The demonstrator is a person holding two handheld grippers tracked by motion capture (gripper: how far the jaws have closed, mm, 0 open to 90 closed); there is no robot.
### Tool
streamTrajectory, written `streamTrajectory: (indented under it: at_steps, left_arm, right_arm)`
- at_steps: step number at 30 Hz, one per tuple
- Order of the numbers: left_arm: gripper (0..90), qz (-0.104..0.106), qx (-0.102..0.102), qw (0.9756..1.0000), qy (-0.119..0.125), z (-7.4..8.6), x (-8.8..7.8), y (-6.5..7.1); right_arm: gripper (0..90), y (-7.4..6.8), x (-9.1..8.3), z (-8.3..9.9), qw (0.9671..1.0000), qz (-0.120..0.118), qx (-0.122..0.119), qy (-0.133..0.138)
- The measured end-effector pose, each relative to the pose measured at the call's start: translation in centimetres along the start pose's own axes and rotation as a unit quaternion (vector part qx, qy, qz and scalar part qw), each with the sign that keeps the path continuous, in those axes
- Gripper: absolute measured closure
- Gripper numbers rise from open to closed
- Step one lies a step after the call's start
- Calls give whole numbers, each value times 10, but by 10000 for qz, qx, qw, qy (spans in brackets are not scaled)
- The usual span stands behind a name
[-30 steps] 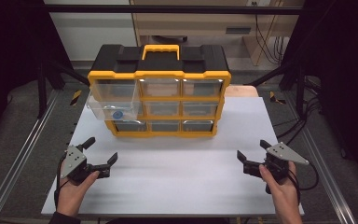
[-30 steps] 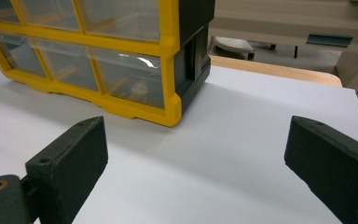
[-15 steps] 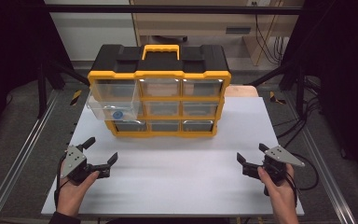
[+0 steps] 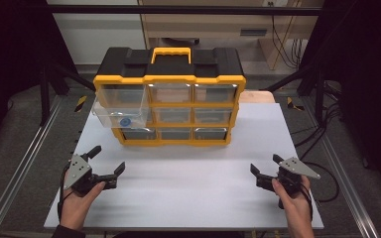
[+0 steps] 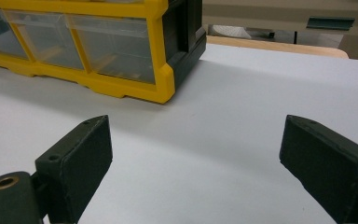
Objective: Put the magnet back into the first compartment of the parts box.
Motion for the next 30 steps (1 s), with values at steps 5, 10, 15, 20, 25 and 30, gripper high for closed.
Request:
streamTrajectory:
  at_steps: [5, 10, 15, 20, 25, 30]
  left_arm:
    - [7, 9, -37, 10000, 38, -2, -1, 0]
    - [7, 24, -74, 9999, 93, -5, -2, 1]
    - [6, -18, -146, 9998, 141, -7, -3, -2]
    - [5, -14, -227, 9995, 232, -13, -6, -3]
    - [8, 5, -256, 9993, 263, -17, -8, -3]
    - [11, 28, -320, 9991, 285, -21, -10, -4]
  right_arm:
    - [96, -2, 2, 3, 10000, -6, -5, -8]
    - [98, -3, 2, 5, 10000, -26, -40, -35]
    - [94, -5, 3, 6, 9999, -80, -91, -23]
    - [80, -9, 7, 9, 9994, -138, -319, -50]
    - [75, -14, 9, 13, 9984, -204, -498, -170]
    - [71, -16, 10, 15, 9964, -227, -795, -200]
Point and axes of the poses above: each handheld gripper's, and its own axes: x roughly forward along the jaws, z roughly out of its underside, y roughly to its right, the point moved 7 cm from there along x, roughly forward along the jaws, and after that the axes turned 7 degrees about y, right-handed, at the moved point
